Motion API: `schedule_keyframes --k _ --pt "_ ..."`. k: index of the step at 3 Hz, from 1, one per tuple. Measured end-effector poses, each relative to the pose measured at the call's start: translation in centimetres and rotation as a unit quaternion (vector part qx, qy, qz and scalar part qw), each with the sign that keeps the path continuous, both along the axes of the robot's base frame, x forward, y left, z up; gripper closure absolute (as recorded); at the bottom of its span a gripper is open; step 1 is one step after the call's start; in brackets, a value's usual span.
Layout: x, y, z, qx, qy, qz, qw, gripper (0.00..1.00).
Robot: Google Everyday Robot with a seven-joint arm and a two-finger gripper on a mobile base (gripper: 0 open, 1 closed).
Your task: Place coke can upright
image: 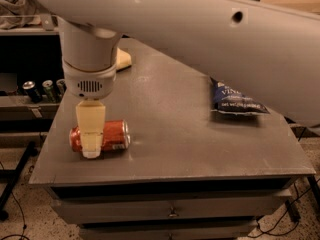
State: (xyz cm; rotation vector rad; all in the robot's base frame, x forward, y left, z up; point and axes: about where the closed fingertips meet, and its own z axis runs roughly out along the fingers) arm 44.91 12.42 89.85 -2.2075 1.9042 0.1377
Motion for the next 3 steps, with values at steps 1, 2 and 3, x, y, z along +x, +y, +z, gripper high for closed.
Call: schedule_keyframes --k 1,2,3 --pt "0.0 1.0 -0.9 -0.008 0.003 -0.002 1.0000 0.00" --pt "0.1 1.7 -2.1 -0.021 0.004 -0.010 0.9997 0.00" --pt "0.3 2.0 -3.3 -0.032 0.005 -0.019 0.9993 0.00"
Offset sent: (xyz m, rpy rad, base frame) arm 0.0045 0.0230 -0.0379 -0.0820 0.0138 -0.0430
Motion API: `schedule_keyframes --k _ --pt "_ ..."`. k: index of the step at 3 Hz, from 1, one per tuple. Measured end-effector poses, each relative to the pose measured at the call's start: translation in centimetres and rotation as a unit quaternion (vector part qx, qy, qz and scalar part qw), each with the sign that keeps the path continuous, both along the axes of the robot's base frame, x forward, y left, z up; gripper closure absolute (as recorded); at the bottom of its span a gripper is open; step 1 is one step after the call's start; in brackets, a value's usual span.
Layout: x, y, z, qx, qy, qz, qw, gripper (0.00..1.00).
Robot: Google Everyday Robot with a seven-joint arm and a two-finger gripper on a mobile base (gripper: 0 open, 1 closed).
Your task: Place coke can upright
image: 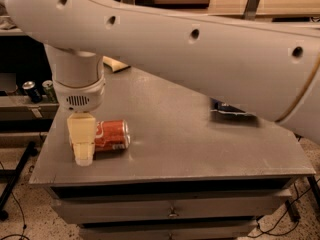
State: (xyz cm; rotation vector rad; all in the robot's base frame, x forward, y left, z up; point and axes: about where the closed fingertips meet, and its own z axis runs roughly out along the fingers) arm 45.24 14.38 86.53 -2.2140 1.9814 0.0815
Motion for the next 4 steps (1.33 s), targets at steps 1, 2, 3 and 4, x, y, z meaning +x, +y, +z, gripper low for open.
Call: schedule_keyframes --k 1,2,3,4 --pt "0.12 -0.04 -0.81 -0.007 0.002 -0.007 1.0000 0.00" --pt "0.25 -0.17 -1.24 -0.011 0.005 -0.012 0.9999 0.18" --pt "0.30 -0.25 -1.42 -0.012 0.006 -0.014 0.9998 0.43" --pt "0.28 -0.29 -1.38 -0.012 0.008 -0.014 0.9998 0.65"
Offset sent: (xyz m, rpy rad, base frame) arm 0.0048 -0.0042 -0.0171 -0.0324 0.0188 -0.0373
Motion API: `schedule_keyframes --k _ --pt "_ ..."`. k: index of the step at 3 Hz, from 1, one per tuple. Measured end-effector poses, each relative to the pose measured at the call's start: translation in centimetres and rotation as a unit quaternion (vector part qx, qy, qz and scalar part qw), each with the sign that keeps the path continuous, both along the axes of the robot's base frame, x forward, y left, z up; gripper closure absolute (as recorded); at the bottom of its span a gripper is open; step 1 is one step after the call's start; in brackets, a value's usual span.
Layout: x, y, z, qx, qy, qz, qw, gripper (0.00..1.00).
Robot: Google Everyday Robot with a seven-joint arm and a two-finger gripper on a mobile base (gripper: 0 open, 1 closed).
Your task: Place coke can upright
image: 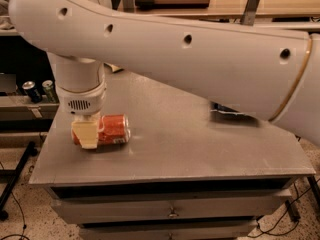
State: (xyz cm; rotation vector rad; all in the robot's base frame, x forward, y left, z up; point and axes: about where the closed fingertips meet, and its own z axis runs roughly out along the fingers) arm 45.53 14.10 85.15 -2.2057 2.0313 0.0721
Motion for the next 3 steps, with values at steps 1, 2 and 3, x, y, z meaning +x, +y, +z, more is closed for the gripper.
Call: schedule_keyframes --k 1,2,3 --pt "0.0 0.1 0.1 0.003 0.001 0.003 1.0000 0.87" --pt "0.7 0.5 1.2 0.031 0.004 0.026 0.9992 1.00" --pt "2.2 0.8 3.9 0.067 -0.009 0.054 0.9962 1.00"
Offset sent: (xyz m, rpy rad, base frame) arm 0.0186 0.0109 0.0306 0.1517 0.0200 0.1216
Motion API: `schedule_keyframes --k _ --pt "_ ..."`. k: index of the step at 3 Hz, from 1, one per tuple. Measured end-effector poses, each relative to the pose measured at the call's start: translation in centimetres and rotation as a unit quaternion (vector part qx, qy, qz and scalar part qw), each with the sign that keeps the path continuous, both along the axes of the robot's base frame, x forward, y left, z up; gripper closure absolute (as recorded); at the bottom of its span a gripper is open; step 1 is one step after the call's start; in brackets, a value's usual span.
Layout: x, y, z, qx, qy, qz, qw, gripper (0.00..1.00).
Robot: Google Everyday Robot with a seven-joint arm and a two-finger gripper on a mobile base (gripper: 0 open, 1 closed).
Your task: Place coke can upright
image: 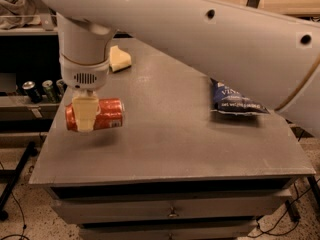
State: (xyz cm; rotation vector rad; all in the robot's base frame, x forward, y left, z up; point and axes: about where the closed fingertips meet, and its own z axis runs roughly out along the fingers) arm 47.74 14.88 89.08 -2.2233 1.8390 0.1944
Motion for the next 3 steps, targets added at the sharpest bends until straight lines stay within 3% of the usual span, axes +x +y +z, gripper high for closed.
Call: schedule_keyframes --k 1,2,3 --pt "1.5 0.2 3.1 0.048 -0.010 0.030 0.9984 1.00" --pt "2.6 0.6 4.6 0.115 0.005 0.057 0.9917 1.00" --pt "2.8 1.1 5.0 0.182 0.043 0.079 0.9791 1.00"
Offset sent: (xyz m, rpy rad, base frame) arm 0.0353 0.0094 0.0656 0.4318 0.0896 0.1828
